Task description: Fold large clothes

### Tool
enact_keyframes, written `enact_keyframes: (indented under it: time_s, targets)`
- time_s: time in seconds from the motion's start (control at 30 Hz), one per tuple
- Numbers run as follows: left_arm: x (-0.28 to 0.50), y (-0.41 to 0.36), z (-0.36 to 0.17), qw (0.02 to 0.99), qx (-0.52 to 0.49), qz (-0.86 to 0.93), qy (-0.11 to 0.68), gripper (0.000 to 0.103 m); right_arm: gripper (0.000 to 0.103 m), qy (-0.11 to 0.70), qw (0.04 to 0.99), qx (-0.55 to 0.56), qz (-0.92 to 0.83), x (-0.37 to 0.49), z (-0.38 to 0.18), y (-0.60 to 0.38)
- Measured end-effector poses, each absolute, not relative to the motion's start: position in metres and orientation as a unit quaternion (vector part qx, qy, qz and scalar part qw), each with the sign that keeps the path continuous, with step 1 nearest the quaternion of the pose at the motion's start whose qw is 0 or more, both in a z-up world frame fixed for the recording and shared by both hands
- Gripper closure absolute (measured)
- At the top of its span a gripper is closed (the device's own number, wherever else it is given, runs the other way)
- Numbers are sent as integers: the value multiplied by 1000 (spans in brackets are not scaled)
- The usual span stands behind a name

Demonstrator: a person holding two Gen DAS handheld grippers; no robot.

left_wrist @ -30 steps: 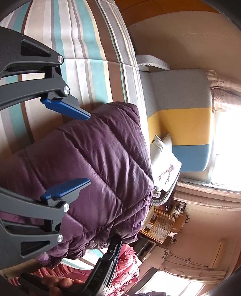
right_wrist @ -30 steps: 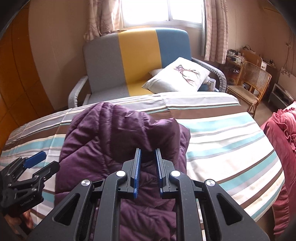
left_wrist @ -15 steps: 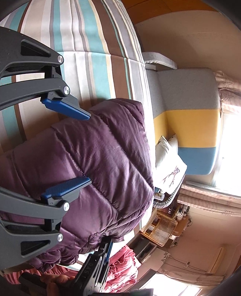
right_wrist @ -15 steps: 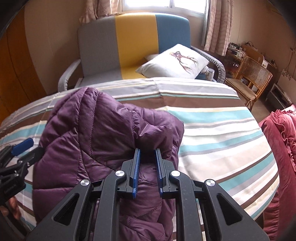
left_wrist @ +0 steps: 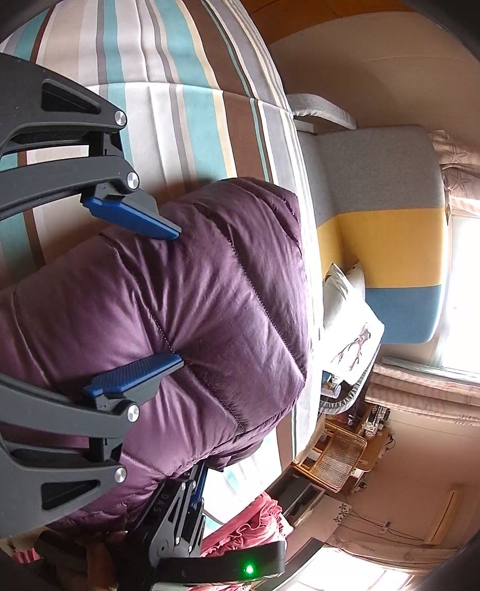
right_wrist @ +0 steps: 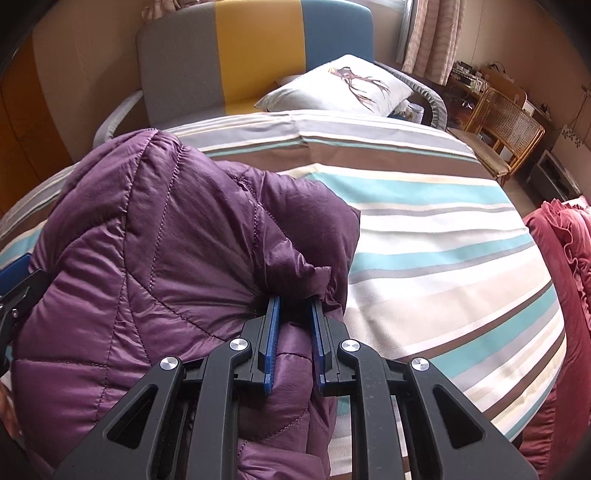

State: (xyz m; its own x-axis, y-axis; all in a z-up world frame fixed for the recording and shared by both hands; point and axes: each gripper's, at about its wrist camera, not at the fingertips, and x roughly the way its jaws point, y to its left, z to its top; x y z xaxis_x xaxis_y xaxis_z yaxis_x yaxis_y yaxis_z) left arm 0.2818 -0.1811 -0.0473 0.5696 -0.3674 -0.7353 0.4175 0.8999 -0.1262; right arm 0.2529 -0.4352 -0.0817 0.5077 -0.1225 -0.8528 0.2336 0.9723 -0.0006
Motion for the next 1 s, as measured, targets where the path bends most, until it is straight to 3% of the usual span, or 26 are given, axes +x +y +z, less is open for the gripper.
enact_keyframes:
  time_s: [0.47, 0.57, 0.63, 0.7, 0.83, 1.0]
  targets:
    - [283, -195, -68, 886, 42, -217, 407, 39, 88, 484, 865, 67, -116, 252, -99, -436]
    - [280, -191, -64, 889, 35, -213, 404, 33, 75, 477, 867, 66, -129, 248, -94, -436]
    - [280, -184, -61, 890, 22, -210, 403, 28, 55, 472, 867, 75, -142, 243, -90, -442]
    - [280, -173, -60, 890, 0, -210, 406, 22, 45, 465, 868, 92, -147, 236, -87, -449]
    - [277, -148, -61, 880, -63, -221, 417, 18, 31, 452, 874, 119, -132, 226, -78, -458]
    - [280, -124, -83, 838, -153, -260, 454, 17, 31, 457, 870, 166, -86, 224, -84, -469]
